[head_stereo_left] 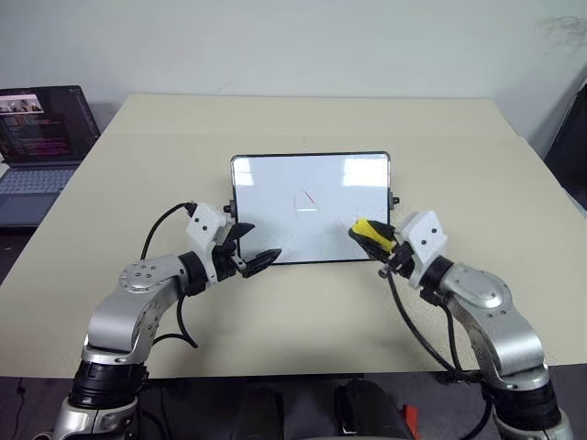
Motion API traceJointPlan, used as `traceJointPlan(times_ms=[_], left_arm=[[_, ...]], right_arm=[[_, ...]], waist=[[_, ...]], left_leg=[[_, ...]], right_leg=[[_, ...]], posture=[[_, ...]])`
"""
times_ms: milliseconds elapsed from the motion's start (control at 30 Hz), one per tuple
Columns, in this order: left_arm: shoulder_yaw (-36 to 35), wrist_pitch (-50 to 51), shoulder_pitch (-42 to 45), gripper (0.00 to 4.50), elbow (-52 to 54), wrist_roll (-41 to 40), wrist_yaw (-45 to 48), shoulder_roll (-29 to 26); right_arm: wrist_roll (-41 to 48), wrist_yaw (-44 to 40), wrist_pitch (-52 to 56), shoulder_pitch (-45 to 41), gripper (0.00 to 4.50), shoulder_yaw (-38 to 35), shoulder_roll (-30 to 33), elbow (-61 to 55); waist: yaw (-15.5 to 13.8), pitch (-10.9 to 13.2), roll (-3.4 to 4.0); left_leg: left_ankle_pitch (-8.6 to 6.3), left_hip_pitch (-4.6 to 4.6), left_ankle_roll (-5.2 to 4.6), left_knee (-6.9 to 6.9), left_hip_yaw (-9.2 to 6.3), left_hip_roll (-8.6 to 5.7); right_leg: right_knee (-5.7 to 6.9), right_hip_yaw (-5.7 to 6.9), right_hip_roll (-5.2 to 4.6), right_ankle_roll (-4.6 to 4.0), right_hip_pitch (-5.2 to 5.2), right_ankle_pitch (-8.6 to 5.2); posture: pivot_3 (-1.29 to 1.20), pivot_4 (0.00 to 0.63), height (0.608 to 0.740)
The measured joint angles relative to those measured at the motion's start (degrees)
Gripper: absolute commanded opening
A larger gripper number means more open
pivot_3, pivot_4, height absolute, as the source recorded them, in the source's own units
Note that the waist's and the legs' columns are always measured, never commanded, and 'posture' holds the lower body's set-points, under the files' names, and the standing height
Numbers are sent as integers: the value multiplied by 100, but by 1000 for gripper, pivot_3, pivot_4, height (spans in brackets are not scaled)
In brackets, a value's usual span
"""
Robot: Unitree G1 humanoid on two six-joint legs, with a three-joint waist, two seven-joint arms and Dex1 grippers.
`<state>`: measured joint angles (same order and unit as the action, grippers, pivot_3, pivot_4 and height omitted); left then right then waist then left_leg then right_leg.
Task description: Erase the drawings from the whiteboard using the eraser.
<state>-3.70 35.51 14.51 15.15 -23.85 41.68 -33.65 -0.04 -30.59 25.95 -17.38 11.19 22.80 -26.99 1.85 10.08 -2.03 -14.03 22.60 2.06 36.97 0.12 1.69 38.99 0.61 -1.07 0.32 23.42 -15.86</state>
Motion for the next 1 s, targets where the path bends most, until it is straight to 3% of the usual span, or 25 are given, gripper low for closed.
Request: traceJointPlan(times_ms=[167,433,1000], left_arm=[[1,68,137,4500,-4,2,-98,8],[179,139,166,4500,34,37,-99,-31],[185,164,3,4500,236,35,-116,-85]], right_arm=[[-797,257,-562,-1020,994,831,-291,1240],[-1497,536,-1271,-2382,994,1189,-714,3083],[-2471,-11,-1967,-2671,994,1925,-520,3666]], waist=[[-13,0,0],[-18,0,-1],[-19,-1,-1]], left_leg=[[1,2,1,2,-2,3],[0,14,1,1,-4,7],[1,-13,1,3,-6,10]], right_leg=[[1,1,2,-27,-1,15],[-3,3,-9,-27,3,16],[8,4,-11,-29,-13,17]], posture=[[0,150,740],[0,150,740],[0,150,740]])
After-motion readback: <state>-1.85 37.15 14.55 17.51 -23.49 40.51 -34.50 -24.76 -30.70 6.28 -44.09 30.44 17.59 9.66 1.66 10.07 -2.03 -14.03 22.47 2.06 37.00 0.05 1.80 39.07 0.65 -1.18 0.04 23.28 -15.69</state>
